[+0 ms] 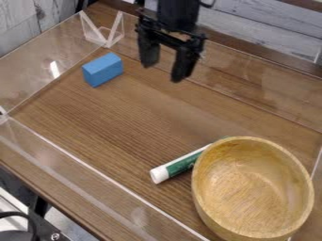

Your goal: Put the blue block in the brown bowl

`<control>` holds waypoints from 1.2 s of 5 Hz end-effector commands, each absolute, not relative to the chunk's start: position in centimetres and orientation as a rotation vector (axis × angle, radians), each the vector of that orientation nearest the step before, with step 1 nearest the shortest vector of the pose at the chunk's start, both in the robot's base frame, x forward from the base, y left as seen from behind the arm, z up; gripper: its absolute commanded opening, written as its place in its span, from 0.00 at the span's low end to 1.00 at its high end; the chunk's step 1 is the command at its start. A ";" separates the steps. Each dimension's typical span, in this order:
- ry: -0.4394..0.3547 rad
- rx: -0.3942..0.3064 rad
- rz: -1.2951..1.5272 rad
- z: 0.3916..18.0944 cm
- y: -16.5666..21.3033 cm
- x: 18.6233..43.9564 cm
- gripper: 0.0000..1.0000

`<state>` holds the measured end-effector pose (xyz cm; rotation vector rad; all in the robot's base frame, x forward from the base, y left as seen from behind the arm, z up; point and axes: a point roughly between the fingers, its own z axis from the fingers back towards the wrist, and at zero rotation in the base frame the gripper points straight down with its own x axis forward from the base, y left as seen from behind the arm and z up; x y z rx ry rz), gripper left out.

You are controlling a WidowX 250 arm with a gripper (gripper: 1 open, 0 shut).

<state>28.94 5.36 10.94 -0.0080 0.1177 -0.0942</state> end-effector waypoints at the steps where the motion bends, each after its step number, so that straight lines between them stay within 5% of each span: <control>1: 0.051 0.015 -0.130 12.3 6.9 30.1 1.00; 6: 0.065 0.014 -0.239 10.7 9.2 31.0 1.00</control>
